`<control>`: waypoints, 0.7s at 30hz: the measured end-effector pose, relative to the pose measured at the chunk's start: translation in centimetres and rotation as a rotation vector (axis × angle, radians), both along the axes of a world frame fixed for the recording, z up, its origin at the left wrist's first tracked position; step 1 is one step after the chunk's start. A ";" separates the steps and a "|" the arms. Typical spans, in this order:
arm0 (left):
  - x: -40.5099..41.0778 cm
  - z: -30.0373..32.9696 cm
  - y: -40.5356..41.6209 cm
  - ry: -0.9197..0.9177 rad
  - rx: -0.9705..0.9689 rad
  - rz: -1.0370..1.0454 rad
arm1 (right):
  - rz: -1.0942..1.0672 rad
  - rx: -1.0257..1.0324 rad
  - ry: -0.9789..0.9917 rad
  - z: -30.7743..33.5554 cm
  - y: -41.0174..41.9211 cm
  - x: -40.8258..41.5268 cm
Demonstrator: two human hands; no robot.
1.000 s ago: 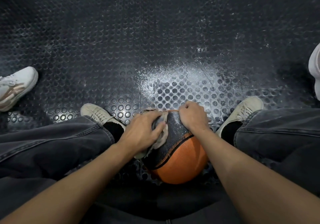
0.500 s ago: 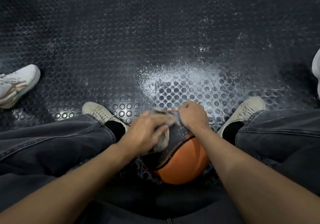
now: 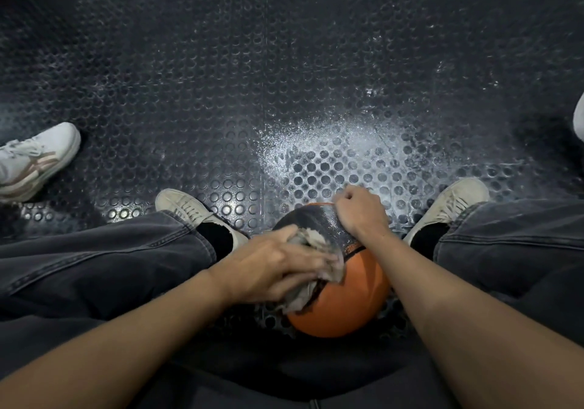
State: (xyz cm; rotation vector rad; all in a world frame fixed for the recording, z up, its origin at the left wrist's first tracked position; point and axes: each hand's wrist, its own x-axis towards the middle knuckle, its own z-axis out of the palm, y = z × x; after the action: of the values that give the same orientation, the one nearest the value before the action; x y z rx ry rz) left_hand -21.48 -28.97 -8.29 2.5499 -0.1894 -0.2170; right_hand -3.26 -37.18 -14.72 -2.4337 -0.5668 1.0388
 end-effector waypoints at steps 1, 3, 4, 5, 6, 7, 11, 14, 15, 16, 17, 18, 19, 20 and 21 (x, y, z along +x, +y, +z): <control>0.3 -0.4 0.3 -0.006 0.007 0.088 | 0.001 0.007 -0.010 -0.1 0.1 0.0; 1.5 -1.1 0.5 0.068 -0.097 0.476 | 0.004 0.014 -0.029 0.1 0.3 -0.1; 2.2 -1.8 0.8 0.133 -0.176 0.696 | -0.001 0.017 -0.033 0.1 0.3 -0.3; 2.6 -2.2 1.1 0.185 -0.197 0.837 | -0.012 0.027 -0.041 0.2 0.3 -0.5; 2.7 -2.3 1.2 0.193 -0.145 0.851 | -0.022 0.031 -0.041 0.3 0.3 -0.6; 2.6 -2.2 1.0 0.179 -0.070 0.762 | -0.027 0.028 -0.039 0.4 0.2 -0.6; 0.8 -0.1 0.1 -0.003 -0.030 0.102 | -0.007 0.044 -0.017 0.3 -0.2 -0.1; 1.2 -0.9 0.3 0.010 0.005 0.224 | 0.038 0.061 -0.005 0.4 0.0 0.0; 1.9 -1.4 0.5 0.060 -0.014 0.469 | 0.046 0.065 -0.010 0.4 0.1 -0.2; 2.5 -2.0 0.8 0.102 -0.027 0.674 | 0.055 0.068 -0.017 0.4 0.2 -0.4; 2.7 -2.2 0.9 0.125 -0.023 0.747 | 0.063 0.065 -0.019 0.2 0.3 -0.6; 2.6 -2.1 0.7 0.097 0.000 0.692 | 0.062 0.061 -0.022 0.0 0.4 -0.8; 2.4 -1.6 0.5 0.083 -0.010 0.575 | 0.053 0.062 -0.023 -0.1 0.5 -0.7; 2.1 -0.8 0.3 0.055 -0.047 0.406 | 0.037 0.063 -0.021 -0.2 0.5 -0.6; 1.7 0.2 0.2 0.052 -0.088 0.259 | 0.026 0.063 -0.017 -0.3 0.5 -0.5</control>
State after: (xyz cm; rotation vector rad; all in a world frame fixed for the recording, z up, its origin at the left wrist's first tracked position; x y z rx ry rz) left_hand -19.79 -28.81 -8.10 2.4480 0.1483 -0.1702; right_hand -3.80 -36.72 -15.00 -2.3886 -0.6291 0.9964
